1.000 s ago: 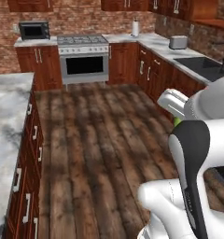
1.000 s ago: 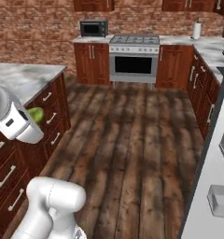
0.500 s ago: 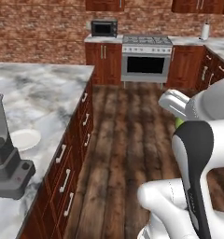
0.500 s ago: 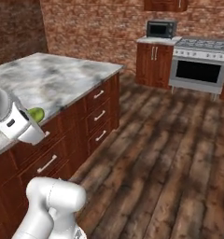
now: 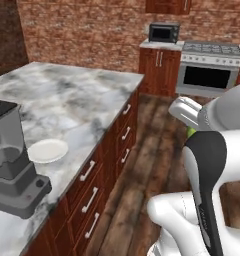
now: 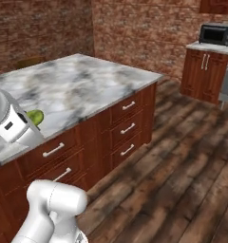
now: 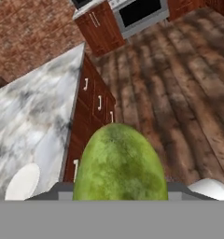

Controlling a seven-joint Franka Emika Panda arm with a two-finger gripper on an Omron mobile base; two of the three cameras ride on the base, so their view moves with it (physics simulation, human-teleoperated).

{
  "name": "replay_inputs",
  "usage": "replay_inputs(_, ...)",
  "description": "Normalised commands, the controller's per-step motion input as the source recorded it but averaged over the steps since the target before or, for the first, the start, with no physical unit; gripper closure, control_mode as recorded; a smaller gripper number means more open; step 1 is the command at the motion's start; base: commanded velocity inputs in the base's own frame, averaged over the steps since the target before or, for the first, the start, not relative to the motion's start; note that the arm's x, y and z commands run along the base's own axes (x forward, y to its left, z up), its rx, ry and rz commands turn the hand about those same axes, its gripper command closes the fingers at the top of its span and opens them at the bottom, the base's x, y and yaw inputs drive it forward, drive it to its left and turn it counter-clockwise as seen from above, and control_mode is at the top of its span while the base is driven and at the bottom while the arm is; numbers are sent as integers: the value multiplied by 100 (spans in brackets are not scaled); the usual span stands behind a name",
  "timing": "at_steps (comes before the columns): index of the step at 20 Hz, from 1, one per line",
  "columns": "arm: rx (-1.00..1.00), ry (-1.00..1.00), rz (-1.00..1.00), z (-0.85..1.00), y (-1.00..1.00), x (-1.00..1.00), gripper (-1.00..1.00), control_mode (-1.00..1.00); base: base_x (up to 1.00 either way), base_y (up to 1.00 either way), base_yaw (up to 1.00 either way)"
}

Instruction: Pick the kiwi and mango from the fridge and place them on the plate next to the blender to make a fruit smoothie.

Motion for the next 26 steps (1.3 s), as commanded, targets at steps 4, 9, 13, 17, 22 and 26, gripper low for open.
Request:
replay_inputs(4, 0, 0, 0, 0, 0, 0, 100, 100, 74, -88, 41)
replay_inputs(9, 0, 0, 0, 0, 0, 0, 100, 100, 74, -57, 57)
replay_inputs(13, 0, 0, 0, 0, 0, 0, 100, 100, 70, -22, 74)
replay_inputs(17, 0, 0, 0, 0, 0, 0, 100, 100, 61, -20, 84)
replay_inputs(22, 0, 0, 0, 0, 0, 0, 100, 100, 66, -6, 83)
replay_inputs(26, 0, 0, 0, 0, 0, 0, 100, 100, 50, -4, 67)
